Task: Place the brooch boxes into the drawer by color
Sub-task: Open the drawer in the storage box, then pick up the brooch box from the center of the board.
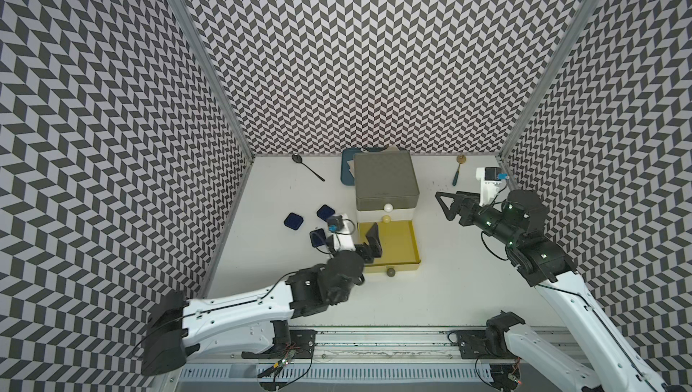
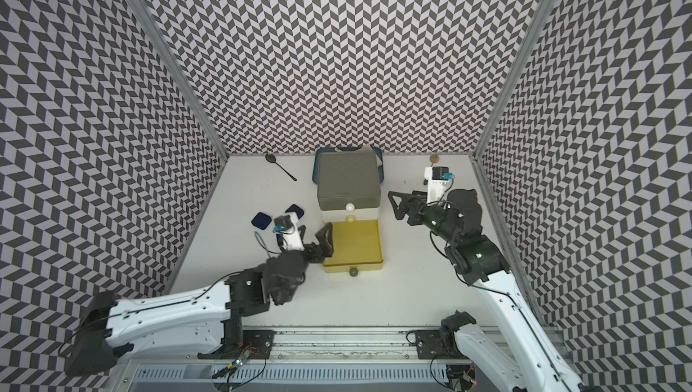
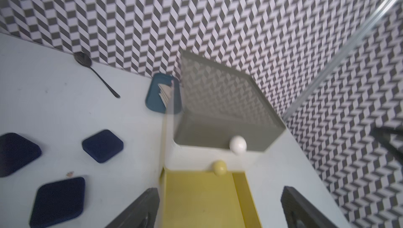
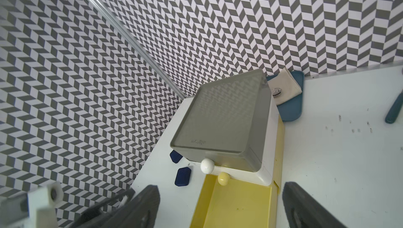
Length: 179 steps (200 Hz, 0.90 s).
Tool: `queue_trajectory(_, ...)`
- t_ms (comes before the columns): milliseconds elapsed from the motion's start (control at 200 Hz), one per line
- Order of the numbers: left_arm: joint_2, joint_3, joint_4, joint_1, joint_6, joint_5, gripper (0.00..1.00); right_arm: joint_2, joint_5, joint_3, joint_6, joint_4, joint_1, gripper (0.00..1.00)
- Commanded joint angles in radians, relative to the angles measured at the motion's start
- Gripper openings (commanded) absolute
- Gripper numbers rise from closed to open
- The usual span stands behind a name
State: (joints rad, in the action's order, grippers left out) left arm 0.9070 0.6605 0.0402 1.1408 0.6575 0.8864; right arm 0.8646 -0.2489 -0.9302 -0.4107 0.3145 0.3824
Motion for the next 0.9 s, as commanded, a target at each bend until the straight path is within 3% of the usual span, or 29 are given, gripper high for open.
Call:
queue_trajectory(0, -0.157, 0.027, -0.140, -0.124, -0.104, -0.106, 0.94, 0.031, 0.203, -0.039, 0.029, -0.027, 0.153, 0.94)
queue_trajectory(45, -0.207, 0.058, -0.203, -0.191, -0.114, -0.108, 0.99, 0.062, 0.252, -0.055, 0.029, -0.032, 0.219, 0.95)
queue_trajectory(170, -0.284, 0.152, -0.372, -0.360, -0.123, -0.126, 1.00, 0.183, 0.381, -0.119, 0.049, -0.056, 0.398, 0.96)
queue_trajectory(265, -0.289, 0.191, -0.449, -0.464, -0.119, -0.161, 1.00, 0.294, 0.452, -0.196, 0.080, -0.078, 0.518, 0.97)
queue_trajectory(376, -0.238, 0.219, -0.505, -0.600, -0.118, -0.249, 1.00, 0.430, 0.462, -0.293, 0.095, -0.083, 0.588, 0.97)
queue_trajectory(496, -0.135, 0.272, -0.550, -0.842, -0.119, -0.515, 1.00, 0.566, 0.439, -0.384, 0.092, -0.067, 0.619, 0.97)
queue_trajectory(606, -0.131, 0.244, -0.462, -1.092, -0.113, -0.800, 1.00, 0.678, 0.438, -0.440, 0.089, -0.069, 0.637, 0.97)
queue_trajectory(776, -0.097, 0.258, -0.415, -1.452, -0.104, -1.094, 1.00, 0.841, 0.432, -0.535, 0.085, -0.058, 0.653, 0.97)
queue_trajectory(891, -0.086, 0.256, -0.409, -1.586, -0.107, -1.205, 1.00, 0.961, 0.444, -0.627, 0.101, -0.039, 0.678, 0.97)
